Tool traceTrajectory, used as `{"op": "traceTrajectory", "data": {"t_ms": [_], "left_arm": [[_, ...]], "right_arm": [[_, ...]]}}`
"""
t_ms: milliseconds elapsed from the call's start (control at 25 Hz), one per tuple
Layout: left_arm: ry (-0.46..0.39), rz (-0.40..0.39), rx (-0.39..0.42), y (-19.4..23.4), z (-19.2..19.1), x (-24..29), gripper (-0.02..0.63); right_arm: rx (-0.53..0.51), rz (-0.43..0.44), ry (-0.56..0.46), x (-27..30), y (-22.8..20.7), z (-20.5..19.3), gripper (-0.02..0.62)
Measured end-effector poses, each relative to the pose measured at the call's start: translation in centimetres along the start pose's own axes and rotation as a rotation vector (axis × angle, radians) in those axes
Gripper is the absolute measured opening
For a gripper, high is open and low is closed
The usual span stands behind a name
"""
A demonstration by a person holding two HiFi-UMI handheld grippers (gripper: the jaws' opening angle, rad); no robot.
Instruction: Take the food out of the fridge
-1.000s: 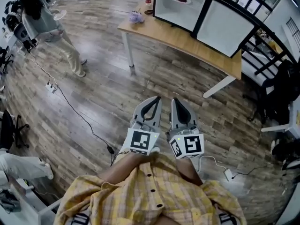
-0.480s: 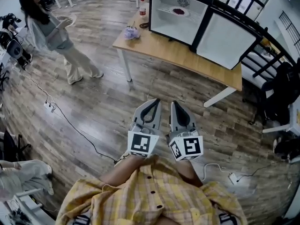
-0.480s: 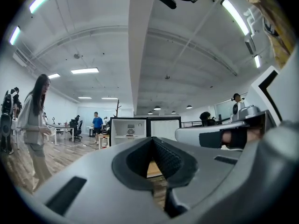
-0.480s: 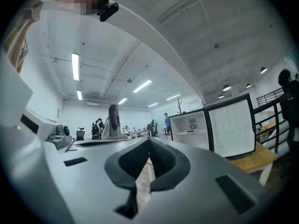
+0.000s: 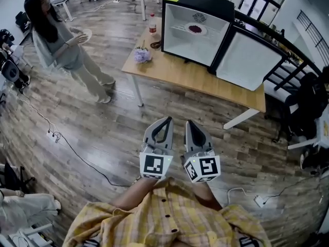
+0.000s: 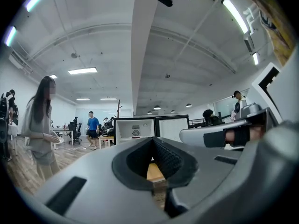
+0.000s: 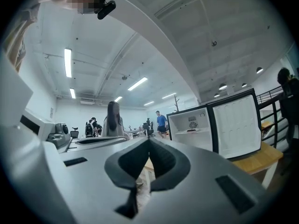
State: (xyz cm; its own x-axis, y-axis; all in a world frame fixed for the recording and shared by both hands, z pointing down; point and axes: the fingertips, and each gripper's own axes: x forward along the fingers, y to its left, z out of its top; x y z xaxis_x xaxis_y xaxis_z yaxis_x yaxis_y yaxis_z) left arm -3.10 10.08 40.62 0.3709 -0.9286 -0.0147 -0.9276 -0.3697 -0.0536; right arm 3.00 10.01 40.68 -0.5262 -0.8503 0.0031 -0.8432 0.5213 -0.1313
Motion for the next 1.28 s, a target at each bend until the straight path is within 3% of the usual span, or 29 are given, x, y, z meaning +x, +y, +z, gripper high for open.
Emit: {"op": "traceTrajectory", "data": {"t_ms": [280, 560, 1000, 1280], "left_arm": [[0.010, -0.029, -0.003, 3.7, -0.8, 2.3, 0.006], [-0.018, -0.030, -0.054, 7.2, -1.0, 4.3, 0.006], [0.026, -0.072, -0.093, 7.3, -3.1, 6.9, 0.006], [0.006, -0.056, -0.056, 9.0, -2.7, 11.7, 0.006]], "right_arm": [[-0.002, -0.030, 0.007, 4.6, 0.2, -0.2, 0.008], [-0.005, -0.036, 0.021, 8.1, 0.6, -0.6, 0.008], [0.009, -0.076, 0.018, 9.8, -1.5, -1.3, 0.008], [-0.005, -0.086, -0.007, 14.3, -5.1, -0.7, 0.008]]}}
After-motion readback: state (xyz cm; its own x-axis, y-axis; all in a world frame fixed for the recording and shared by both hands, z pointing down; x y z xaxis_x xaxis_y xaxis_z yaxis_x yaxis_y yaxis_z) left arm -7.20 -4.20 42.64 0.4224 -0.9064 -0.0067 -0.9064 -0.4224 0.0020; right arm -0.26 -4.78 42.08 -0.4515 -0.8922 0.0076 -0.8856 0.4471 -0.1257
